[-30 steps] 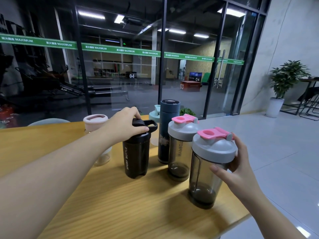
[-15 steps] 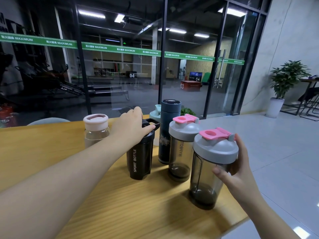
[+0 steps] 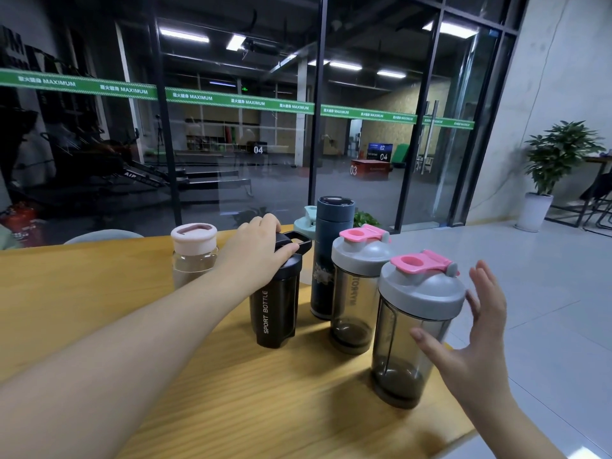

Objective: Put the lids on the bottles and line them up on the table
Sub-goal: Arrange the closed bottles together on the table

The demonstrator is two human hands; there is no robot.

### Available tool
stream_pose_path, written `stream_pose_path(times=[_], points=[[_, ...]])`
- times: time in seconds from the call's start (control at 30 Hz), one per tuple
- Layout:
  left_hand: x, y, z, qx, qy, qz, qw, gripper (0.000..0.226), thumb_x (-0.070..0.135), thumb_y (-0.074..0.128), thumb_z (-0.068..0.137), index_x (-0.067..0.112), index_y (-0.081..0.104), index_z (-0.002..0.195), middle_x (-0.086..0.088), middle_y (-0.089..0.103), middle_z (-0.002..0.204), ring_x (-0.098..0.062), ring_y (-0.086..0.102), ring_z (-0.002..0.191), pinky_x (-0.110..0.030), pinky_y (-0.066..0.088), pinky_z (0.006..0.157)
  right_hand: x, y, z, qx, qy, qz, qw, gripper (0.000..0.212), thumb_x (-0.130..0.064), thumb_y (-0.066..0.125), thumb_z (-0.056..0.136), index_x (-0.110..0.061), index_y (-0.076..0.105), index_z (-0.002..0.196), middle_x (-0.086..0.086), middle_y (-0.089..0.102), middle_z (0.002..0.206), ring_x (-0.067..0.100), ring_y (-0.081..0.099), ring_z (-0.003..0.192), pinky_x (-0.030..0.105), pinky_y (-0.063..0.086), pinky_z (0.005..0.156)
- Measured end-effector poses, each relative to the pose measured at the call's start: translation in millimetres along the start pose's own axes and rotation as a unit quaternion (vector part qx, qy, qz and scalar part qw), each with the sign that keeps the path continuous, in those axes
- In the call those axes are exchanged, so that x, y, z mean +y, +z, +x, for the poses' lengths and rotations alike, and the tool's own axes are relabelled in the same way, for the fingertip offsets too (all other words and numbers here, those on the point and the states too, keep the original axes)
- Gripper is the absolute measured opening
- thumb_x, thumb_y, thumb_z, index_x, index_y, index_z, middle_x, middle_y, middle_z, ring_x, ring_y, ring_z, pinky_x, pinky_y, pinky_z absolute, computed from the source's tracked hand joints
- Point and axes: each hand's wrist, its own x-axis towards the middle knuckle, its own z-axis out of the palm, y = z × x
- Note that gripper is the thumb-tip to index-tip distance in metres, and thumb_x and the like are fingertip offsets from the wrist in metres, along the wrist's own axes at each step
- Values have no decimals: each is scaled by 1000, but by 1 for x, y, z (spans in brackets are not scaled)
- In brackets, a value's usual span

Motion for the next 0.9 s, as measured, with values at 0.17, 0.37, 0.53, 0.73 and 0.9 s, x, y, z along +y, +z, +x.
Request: stream_pose_path(times=[0.17,0.37,0.53,0.73,0.9], points=[[-2,1,3,-19,-6,-14,1000,42,48,52,90,17,47,119,-2,54,118,-19,49,106,-31,45,79,-11,-2,11,1,-82,-80,993,72,-63,48,86,-12,35,135,-13,31,149,12,23,143,43,28,113],[-15,-7,11,8,-33,-92,995,40,51,39,94,18,53,113,0,55,109,-21,51,107,-41,45,88,-30,-9,36,-27,-151,-104,983,34,-36,39,98,-11,61,107,3,60,113,17,50,118,47,30,111],[-36,-18,23,31,-48,-116,992,30,35,39,98,14,57,111,-1,54,102,-20,52,99,-32,37,80,-58,-9,72,-98,-159,-116,975,25,-25,50,88,-8,69,89,-4,63,92,11,57,93,20,43,88],[-41,-24,47,-21,-12,-85,996,25,28,48,96,20,60,117,3,59,112,-12,52,101,-26,39,85,-83,3,123,-312,-10,-165,936,23,-38,56,90,-29,61,111,-20,57,104,2,50,104,12,35,81],[-24,-16,79,-128,37,-15,991,34,29,51,95,22,54,128,0,56,133,-16,51,121,-28,38,96,-75,27,152,-433,56,-200,877,40,-59,53,84,-43,54,121,-19,56,125,5,50,118,24,39,94]])
